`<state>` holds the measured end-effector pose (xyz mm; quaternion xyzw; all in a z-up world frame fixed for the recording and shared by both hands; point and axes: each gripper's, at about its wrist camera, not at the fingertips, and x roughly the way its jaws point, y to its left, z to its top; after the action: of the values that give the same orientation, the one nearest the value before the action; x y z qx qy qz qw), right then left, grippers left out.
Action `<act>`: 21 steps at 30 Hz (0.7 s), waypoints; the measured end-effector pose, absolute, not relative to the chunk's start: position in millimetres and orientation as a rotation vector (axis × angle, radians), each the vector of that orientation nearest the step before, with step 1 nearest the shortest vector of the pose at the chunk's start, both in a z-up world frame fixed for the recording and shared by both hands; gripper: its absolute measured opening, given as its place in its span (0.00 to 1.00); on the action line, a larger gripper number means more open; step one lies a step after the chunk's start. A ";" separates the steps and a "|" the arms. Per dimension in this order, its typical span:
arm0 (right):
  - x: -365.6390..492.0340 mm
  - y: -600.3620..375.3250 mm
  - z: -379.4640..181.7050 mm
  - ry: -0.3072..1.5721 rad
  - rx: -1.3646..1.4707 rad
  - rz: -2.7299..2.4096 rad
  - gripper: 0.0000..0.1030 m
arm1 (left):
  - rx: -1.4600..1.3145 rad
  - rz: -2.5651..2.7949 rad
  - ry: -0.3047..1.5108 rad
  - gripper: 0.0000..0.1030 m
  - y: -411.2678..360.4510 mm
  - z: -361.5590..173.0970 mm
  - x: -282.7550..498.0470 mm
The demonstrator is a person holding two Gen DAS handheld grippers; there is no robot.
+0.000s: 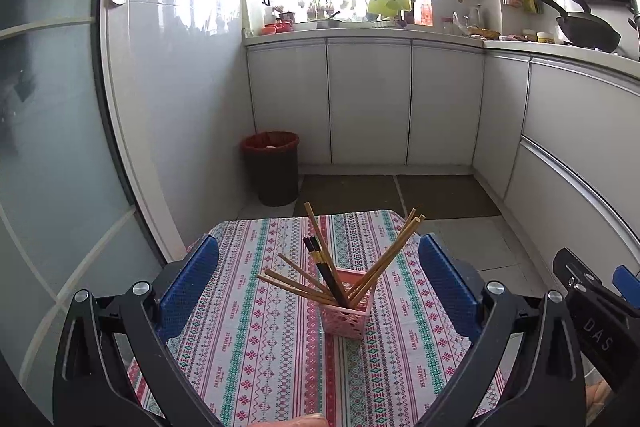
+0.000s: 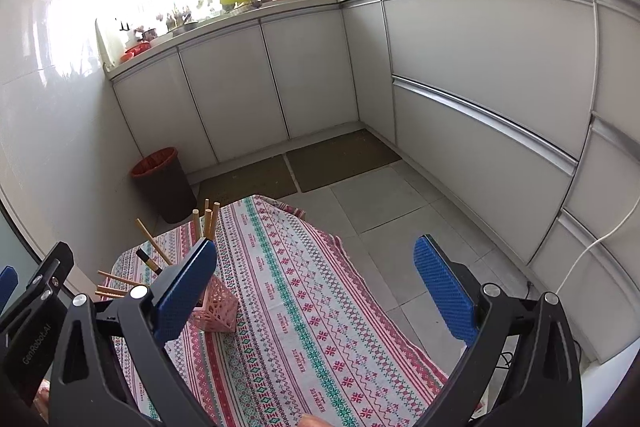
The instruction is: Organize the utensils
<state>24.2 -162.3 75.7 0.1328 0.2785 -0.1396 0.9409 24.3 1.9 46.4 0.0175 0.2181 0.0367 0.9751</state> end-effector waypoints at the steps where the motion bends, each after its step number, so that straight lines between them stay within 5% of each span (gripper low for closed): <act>1: 24.1 -162.4 76.3 0.567 0.273 -0.284 0.93 | 0.038 0.074 0.439 0.93 1.2 46.0 24.1; 21: 25.3 -164.3 76.2 0.578 0.285 -0.281 0.93 | 0.049 0.070 0.450 0.93 1.1 44.9 25.4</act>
<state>25.3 -164.3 76.2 0.1394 0.2830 -0.1378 0.9389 25.4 1.1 44.9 0.0244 0.2231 0.0345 0.9739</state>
